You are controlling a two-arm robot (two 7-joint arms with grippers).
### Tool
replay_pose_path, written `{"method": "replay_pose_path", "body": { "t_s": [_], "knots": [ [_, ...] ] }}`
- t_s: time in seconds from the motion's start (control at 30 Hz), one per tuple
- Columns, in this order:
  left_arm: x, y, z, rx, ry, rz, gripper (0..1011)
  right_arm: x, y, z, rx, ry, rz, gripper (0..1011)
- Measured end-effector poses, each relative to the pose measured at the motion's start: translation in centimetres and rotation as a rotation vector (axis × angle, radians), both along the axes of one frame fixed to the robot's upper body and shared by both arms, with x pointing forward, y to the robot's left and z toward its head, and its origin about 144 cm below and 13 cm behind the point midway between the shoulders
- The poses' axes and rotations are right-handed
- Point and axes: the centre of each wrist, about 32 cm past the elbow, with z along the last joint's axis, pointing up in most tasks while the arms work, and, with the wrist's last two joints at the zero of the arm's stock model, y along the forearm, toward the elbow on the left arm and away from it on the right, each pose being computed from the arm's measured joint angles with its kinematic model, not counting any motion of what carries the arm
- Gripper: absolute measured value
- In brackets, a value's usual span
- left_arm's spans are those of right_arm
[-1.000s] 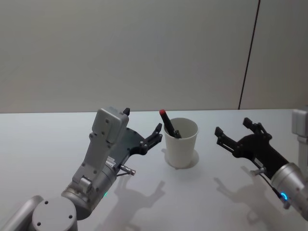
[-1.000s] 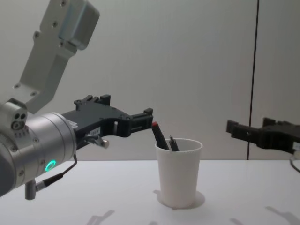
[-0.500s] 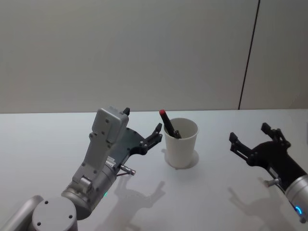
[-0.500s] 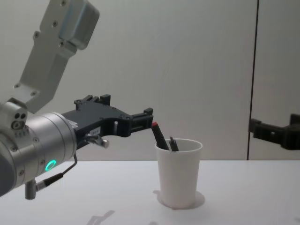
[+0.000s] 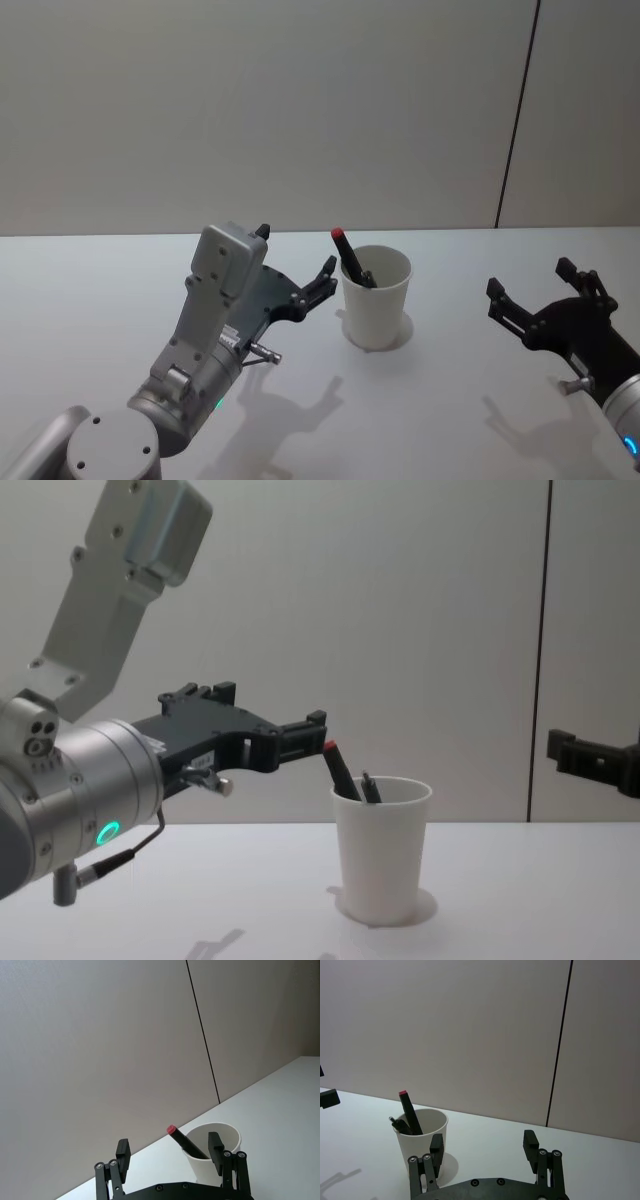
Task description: Place the pen into the pen holder.
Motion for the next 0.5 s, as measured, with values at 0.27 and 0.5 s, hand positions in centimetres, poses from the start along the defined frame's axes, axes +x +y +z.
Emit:
{"method": "replay_pose_path", "body": {
  "t_s": [0.27, 0.5],
  "knots": [
    [0.0, 0.0, 0.0, 0.0, 0.0, 0.0, 1002, -0.01, 0.02, 0.01, 0.001, 0.0, 0.0, 1001],
    [0.0, 0.0, 0.0, 0.0, 0.0, 0.0, 1003, -0.01, 0.04, 0.0, 0.001, 0.0, 0.001, 1001]
  ]
}}
